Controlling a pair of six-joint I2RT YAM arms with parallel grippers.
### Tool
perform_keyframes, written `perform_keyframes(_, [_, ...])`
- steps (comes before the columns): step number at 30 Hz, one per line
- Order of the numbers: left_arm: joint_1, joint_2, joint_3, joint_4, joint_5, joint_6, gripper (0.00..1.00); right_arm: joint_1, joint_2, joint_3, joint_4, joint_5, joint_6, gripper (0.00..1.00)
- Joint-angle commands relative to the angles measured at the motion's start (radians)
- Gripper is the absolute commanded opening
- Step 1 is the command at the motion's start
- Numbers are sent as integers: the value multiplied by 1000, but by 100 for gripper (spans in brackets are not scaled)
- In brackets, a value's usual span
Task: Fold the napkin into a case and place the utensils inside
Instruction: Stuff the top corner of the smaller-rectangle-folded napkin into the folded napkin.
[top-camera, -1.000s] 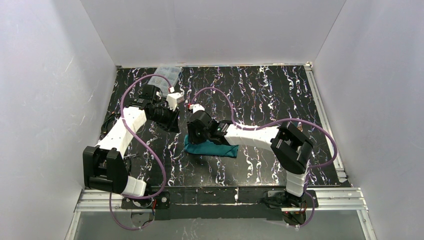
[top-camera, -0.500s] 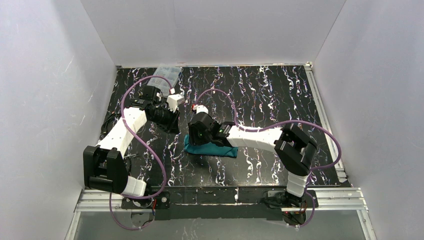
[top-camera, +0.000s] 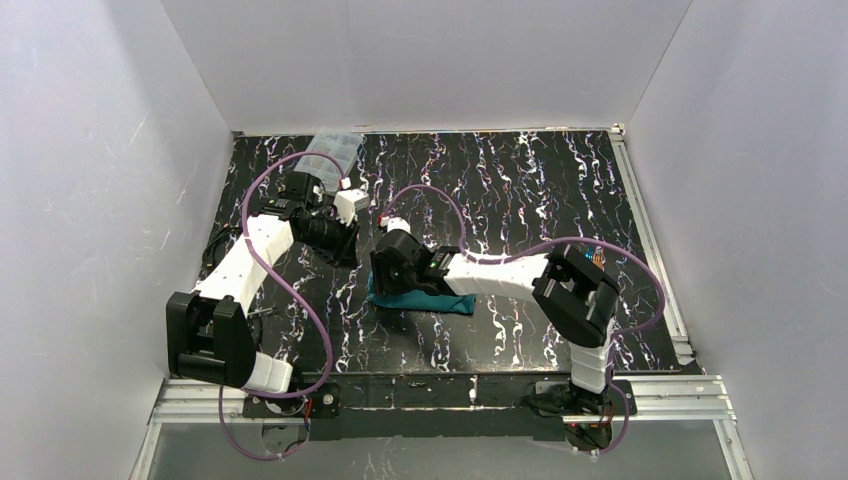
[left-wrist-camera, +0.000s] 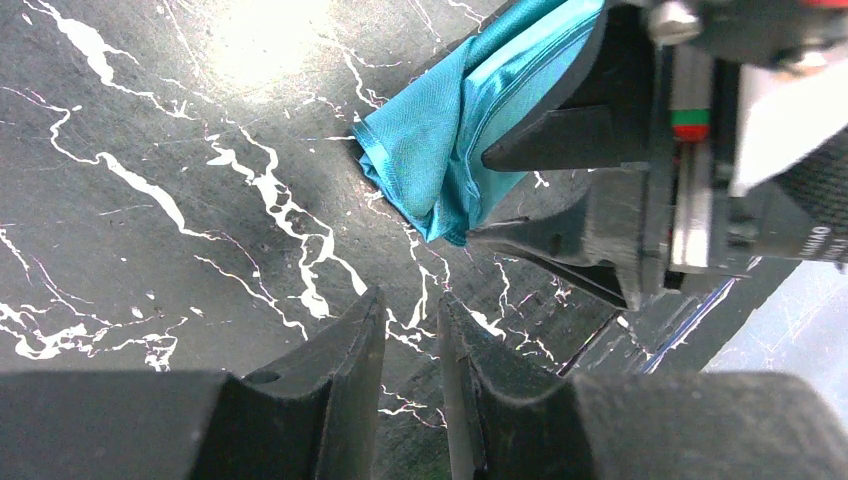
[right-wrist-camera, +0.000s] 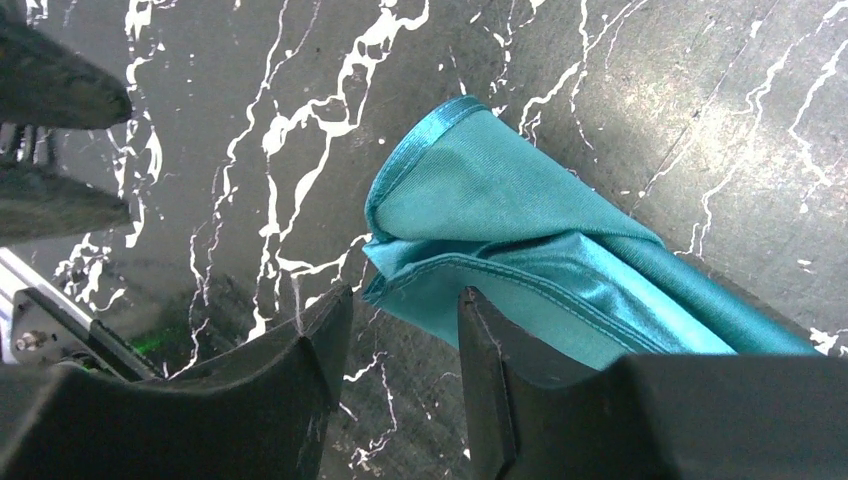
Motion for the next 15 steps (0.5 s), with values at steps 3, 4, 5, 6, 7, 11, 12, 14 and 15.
perform_keyframes(3, [-3,-33,-7,-27,31,34,24,-10,32,62,-17,31,5,49])
perform_keyframes(4, [-3,-32,-7,-28,32,35,24,-13,29,57,-11,31,7,48])
perform_keyframes(5, [-4,-31,-9,-29,34,39,24,-16,26,53,-3,31,6,47])
perform_keyframes(6, [-4,-30,-12,-30,36,42,24,-20,26,50,1,31,8,46])
perform_keyframes(7, [-5,-30,-15,-30,39,46,24,-23,24,50,3,29,8,43])
perform_keyframes(11, [-13,-30,-23,-33,54,51,24,-31,23,41,9,18,8,28])
perform_keyframes(12, [-19,-32,-27,-32,62,52,23,-34,22,36,12,15,10,26])
perform_keyframes(14, [-38,-32,-34,-26,70,51,22,-39,22,29,13,11,10,21])
perform_keyframes(15, [-49,-31,-38,-21,72,52,22,-41,22,24,15,7,10,18])
